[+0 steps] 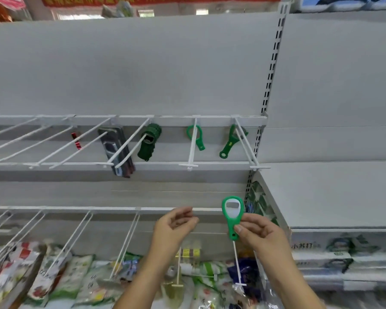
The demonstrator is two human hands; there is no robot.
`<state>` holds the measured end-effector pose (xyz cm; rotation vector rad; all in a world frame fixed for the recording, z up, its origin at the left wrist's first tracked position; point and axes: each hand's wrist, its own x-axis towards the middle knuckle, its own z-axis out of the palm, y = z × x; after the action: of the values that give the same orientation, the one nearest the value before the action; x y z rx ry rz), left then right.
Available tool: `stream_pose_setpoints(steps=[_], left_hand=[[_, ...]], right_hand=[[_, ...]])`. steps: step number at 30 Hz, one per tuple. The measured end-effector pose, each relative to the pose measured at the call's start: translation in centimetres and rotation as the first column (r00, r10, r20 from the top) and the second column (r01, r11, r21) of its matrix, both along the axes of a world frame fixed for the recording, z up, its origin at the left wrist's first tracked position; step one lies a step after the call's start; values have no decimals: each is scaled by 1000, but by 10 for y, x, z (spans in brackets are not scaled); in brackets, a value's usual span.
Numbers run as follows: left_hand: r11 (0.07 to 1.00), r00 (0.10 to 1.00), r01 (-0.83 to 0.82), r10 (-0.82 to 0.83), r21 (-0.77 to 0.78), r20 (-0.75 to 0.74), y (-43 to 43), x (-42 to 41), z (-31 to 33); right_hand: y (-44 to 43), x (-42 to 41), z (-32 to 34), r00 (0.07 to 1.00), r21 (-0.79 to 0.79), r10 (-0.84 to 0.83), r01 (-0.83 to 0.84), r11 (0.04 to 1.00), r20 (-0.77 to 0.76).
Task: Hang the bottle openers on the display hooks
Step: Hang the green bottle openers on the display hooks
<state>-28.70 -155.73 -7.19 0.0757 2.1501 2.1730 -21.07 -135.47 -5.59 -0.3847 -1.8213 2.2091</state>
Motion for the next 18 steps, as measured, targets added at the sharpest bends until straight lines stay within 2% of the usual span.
stream_pose_setpoints(steps=[6,11,18], left_hand=[[999,998,-36,36,-14,51,-48,43,-19],[997,996,-80,81,-15,35,-72,57,-31],[995,996,-92,93,-37,11,-94,65,-38]], right_hand=[[-38,-8,6,997,11,63,-63,998,-42],[-59,-6,15,987,-30,132,-135,990,-91],[-73,-9,36,978,-32,130,-137,990,-161]])
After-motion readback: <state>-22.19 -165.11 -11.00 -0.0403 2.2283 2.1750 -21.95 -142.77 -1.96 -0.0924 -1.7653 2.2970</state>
